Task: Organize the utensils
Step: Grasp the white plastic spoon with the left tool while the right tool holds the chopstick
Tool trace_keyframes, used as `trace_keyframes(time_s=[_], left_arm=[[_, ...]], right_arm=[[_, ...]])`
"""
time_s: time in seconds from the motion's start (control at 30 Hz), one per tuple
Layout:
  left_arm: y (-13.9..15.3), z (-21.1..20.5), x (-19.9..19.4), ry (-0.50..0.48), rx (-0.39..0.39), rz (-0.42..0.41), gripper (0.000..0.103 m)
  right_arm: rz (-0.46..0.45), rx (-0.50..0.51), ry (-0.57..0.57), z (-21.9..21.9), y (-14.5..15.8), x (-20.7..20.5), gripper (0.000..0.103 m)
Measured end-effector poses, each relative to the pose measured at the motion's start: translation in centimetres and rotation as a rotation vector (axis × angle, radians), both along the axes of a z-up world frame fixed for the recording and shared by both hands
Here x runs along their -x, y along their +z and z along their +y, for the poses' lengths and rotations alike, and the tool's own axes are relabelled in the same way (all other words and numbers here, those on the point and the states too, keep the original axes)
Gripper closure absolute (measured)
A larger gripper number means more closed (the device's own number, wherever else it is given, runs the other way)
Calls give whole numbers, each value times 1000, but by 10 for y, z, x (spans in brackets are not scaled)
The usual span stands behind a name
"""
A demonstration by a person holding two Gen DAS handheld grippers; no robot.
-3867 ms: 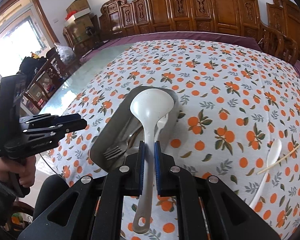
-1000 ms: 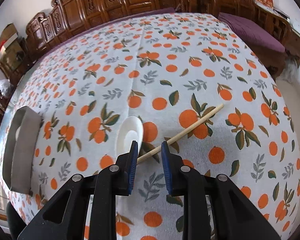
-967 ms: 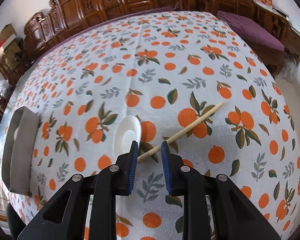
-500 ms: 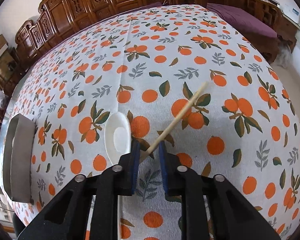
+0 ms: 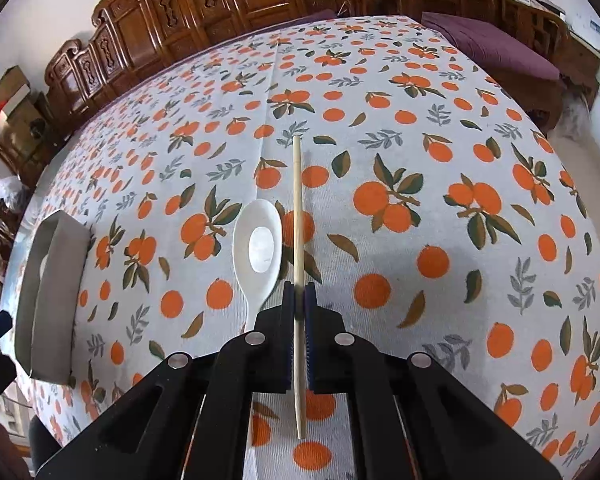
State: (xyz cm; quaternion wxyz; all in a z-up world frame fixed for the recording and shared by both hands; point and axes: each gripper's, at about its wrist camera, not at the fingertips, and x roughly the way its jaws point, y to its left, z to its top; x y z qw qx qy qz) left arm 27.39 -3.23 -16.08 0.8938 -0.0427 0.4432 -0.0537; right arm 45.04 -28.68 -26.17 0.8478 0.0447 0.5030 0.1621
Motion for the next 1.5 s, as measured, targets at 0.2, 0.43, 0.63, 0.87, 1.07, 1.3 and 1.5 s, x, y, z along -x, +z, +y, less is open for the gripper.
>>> trace_keyframes(time_s=[0.2, 0.43, 0.63, 0.87, 1.07, 1.3, 1.5], left_arm=[[1, -19, -7, -22, -29, 2, 23], [-6, -54, -23, -64, -36, 18, 23], [-20, -87, -45, -100, -44, 41, 23], [-47, -116, -69, -127, -47, 94, 29], [-70, -132, -85, -147, -42, 143, 45], [-81, -143, -98, -140, -52, 152, 65], [-82, -141, -98, -149, -111, 159, 96]], right_arm=[[-26, -36, 9, -18, 5, 10, 97], [-67, -64, 28, -40, 19, 20, 97], [-95, -81, 43, -57, 32, 27, 97], [-93, -83, 43, -75, 30, 34, 97], [-71, -85, 49, -82, 18, 34, 97], [-65, -98, 57, -82, 15, 35, 97], [-61, -98, 63, -79, 15, 38, 97]])
